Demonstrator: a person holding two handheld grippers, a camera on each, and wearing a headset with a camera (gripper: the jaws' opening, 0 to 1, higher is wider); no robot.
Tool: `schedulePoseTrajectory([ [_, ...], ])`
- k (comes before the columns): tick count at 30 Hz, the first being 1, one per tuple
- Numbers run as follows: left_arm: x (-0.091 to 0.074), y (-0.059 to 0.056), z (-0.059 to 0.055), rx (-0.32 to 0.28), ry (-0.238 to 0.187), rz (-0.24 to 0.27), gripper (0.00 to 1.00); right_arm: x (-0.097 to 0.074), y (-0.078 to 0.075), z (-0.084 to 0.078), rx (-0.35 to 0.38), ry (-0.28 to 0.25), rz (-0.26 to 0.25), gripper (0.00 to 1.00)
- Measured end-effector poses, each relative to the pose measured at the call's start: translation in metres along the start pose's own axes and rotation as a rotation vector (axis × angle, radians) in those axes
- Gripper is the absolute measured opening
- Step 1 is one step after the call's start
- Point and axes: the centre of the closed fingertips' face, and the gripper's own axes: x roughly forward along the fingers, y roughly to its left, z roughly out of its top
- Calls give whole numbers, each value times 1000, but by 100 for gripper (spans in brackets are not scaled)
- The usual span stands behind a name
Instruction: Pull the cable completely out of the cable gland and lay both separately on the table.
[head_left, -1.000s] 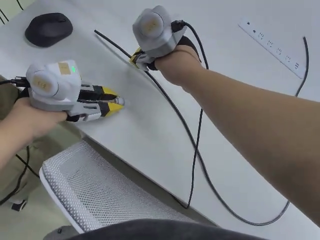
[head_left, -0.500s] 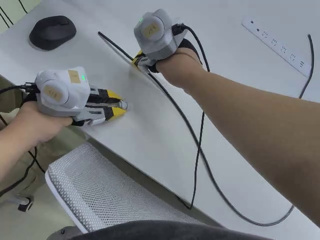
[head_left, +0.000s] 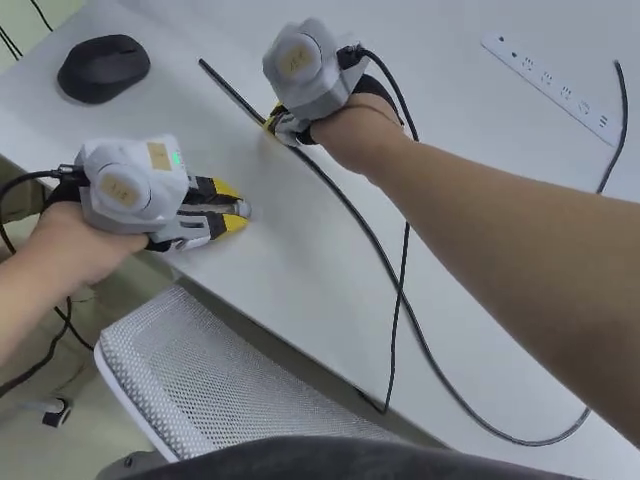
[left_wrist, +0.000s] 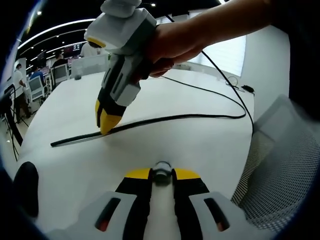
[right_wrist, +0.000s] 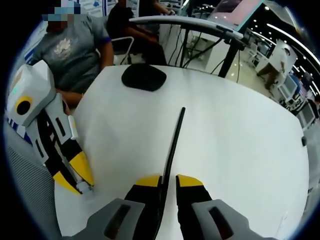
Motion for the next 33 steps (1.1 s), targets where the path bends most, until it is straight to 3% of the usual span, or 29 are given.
schedulePoseTrajectory([
  [11,-5,0,8,-8,-12,17,28,-43,-7,16,63,-143,-43,20],
  [17,-13,-2,13,-20,-12,20,34,-94,-5,21,125,-273,-90,29],
  [20,-17,-5,16,-30,-14,16,37,-118,1,15,143,-312,-112,32],
  [25,-30,-12,33,-53,-32,1,40,-159,16,-2,183,-365,-144,34],
  [33,-45,-20,50,-72,-49,-14,47,-225,35,-36,309,-457,-219,40],
])
